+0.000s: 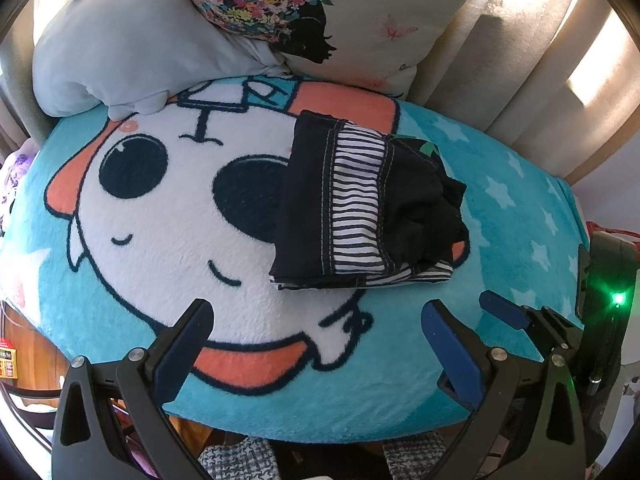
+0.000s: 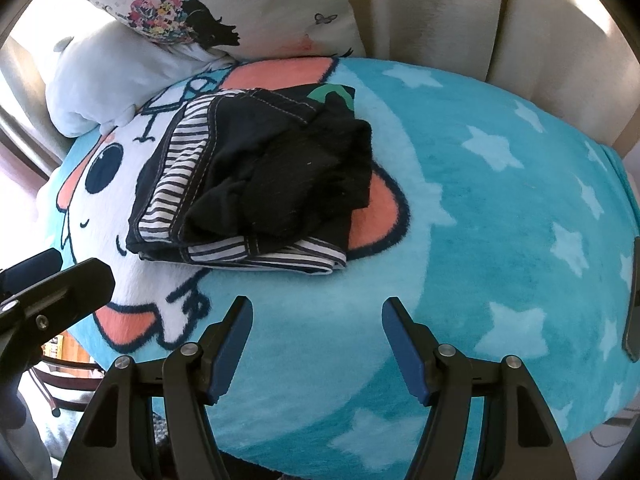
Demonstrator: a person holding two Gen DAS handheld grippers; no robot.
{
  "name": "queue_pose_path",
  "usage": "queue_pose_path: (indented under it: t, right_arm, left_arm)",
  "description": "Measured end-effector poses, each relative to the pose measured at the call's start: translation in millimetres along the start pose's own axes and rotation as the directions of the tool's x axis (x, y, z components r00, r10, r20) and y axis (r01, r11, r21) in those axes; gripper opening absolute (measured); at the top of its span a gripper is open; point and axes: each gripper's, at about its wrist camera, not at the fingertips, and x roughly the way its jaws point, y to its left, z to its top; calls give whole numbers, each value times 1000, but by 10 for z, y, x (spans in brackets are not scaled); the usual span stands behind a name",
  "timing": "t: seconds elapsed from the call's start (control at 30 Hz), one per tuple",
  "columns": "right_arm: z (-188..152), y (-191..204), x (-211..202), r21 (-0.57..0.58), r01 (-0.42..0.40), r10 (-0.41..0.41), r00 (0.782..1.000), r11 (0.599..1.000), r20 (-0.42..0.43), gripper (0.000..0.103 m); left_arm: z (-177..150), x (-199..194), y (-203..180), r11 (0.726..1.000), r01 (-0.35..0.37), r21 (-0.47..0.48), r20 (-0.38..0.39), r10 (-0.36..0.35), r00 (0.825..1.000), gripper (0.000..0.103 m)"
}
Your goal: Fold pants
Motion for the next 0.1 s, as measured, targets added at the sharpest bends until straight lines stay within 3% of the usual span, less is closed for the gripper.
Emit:
queue_pose_path:
  t: [0.1]
  right_arm:
    - [2,18,4,-4,-1,1,1000,1000,-2,72]
  left_arm:
    - [-11,-16,14,1000,-3,-5,4,3,1000,103]
